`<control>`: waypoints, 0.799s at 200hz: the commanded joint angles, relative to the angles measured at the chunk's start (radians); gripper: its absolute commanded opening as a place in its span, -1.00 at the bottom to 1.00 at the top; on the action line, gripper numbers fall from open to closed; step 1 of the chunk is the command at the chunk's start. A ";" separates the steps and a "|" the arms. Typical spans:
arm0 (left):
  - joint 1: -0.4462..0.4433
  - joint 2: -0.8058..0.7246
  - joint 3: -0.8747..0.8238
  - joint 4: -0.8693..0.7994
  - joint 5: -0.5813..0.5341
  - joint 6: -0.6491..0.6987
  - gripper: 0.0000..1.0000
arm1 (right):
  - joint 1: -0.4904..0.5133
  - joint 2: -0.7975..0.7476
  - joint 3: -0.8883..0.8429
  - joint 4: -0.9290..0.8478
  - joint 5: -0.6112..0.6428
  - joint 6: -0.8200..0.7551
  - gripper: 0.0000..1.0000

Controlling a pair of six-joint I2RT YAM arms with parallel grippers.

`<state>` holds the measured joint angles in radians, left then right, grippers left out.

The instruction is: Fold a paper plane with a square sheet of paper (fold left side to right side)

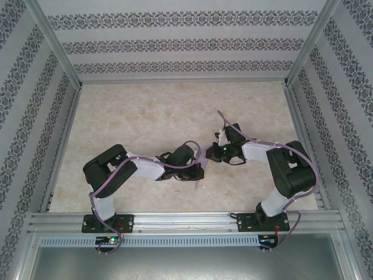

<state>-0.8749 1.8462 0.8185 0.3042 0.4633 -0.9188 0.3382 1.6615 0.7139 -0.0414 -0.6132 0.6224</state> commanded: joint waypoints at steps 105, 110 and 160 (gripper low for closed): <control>0.024 -0.048 0.122 -0.209 0.032 0.054 -0.91 | -0.005 0.078 -0.012 -0.034 0.056 -0.038 -1.00; 0.026 -0.043 0.131 -0.216 0.033 0.058 -0.91 | -0.005 0.077 -0.009 -0.034 0.054 -0.038 -1.00; 0.048 0.031 0.195 -0.238 0.034 0.089 -0.91 | -0.001 0.081 -0.011 -0.036 0.055 -0.040 -1.00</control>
<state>-0.8501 1.8332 0.9825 0.1139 0.4911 -0.8688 0.3378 1.7123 0.7242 -0.0269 -0.6369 0.6022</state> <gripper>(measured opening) 0.047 0.042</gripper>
